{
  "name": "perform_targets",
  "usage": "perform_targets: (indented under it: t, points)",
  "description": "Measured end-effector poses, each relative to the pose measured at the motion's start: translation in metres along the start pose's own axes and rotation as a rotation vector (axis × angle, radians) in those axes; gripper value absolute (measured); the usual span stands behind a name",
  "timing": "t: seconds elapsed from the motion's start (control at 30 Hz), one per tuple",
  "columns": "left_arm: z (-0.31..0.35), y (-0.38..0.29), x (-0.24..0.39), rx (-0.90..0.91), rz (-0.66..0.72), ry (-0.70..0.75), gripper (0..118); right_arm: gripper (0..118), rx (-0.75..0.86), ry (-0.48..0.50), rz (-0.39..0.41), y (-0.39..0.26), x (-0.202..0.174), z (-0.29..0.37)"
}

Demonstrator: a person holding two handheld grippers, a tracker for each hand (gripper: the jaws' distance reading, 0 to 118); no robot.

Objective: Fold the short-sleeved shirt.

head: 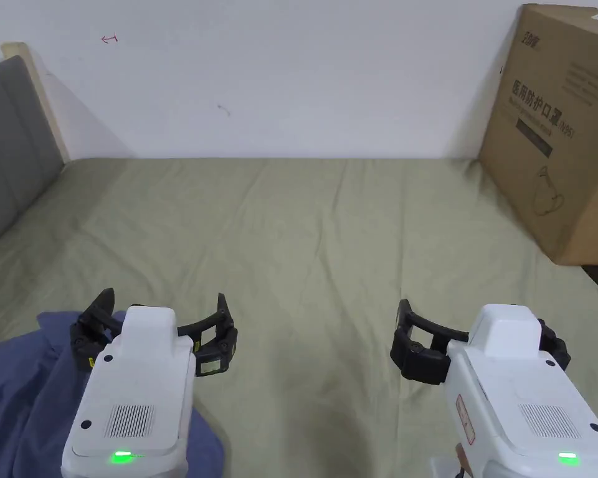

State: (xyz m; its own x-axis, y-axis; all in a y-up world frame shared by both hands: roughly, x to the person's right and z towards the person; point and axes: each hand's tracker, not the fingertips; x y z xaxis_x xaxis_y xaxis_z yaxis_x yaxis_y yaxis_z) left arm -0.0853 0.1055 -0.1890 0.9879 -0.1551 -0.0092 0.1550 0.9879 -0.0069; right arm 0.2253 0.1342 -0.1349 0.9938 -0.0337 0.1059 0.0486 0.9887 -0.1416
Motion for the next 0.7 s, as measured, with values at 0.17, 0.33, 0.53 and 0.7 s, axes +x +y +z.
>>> perform_targets:
  t: [0.17, 0.33, 0.53, 0.7]
  points:
    - [0.0002, 0.0006, -0.0042, -0.008, 0.043, 0.009, 118, 117, 0.003, -0.005, 0.020, -0.0005, 0.0018, -0.0039]
    - [0.0008, 0.0016, -0.0058, -0.008, 0.065, 0.004, 118, 117, 0.005, -0.002, 0.028, 0.0008, -0.0029, -0.0006]
    - [0.0021, 0.0008, -0.0071, -0.005, 0.067, 0.008, 118, 117, 0.005, -0.003, 0.040, 0.0019, -0.0046, 0.0010]
    - [0.0020, 0.0034, -0.0083, -0.007, 0.076, 0.009, 118, 117, 0.010, -0.009, 0.063, 0.0032, -0.0073, 0.0023]
